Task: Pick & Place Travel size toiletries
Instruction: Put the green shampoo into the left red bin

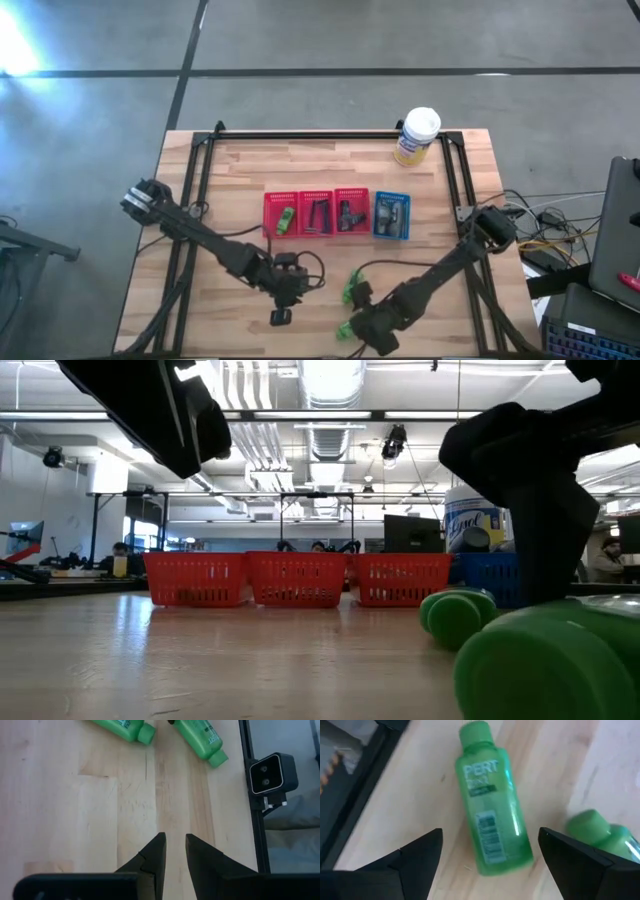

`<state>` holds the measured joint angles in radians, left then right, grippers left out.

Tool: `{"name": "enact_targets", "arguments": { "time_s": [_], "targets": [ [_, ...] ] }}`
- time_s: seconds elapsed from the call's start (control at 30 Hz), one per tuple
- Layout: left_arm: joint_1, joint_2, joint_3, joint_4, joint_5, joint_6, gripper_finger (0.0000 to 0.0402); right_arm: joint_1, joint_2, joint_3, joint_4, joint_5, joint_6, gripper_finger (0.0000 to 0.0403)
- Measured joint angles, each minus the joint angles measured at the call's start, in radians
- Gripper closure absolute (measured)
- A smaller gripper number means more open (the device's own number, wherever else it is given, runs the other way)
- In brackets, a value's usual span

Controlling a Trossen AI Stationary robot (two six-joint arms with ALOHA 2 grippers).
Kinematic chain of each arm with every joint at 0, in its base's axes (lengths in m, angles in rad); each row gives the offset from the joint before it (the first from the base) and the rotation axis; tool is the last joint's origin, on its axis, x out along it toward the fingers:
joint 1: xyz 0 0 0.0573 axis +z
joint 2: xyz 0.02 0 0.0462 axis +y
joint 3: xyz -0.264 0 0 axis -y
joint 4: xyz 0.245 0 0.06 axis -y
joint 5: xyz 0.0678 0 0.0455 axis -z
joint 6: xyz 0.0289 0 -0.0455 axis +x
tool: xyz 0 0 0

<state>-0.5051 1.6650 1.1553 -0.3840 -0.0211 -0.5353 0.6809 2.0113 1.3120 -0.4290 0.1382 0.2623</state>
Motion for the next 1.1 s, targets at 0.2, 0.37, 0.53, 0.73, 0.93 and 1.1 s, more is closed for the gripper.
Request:
{"name": "enact_targets", "arguments": {
  "time_s": [0.2,0.37,0.53,0.73,0.93,1.1],
  "targets": [
    [-0.013,0.0,0.0,0.0,-0.025,-0.02,0.0323,-0.026,0.0,-0.024,0.062,-0.093,-0.013,0.0076],
    [-0.015,0.0,0.0,0.001,-0.034,-0.025,0.0323,-0.051,0.0,-0.043,0.081,-0.094,-0.013,0.0094],
    [-0.016,0.0,0.0,0.002,-0.046,-0.026,0.0323,-0.059,0.0,-0.053,0.082,-0.129,0.009,0.0119],
    [-0.016,0.0,0.0,0.01,-0.059,-0.024,0.0323,-0.048,0.0,-0.072,0.108,-0.137,0.049,0.0161],
    [-0.016,0.0,0.0,0.01,-0.064,-0.023,0.0323,-0.046,0.0,-0.072,0.121,-0.136,0.064,0.0208],
    [-0.016,0.0,0.0,0.01,-0.069,-0.023,0.0323,-0.044,0.0,-0.071,0.124,-0.142,0.092,0.0226]
  ]
}}
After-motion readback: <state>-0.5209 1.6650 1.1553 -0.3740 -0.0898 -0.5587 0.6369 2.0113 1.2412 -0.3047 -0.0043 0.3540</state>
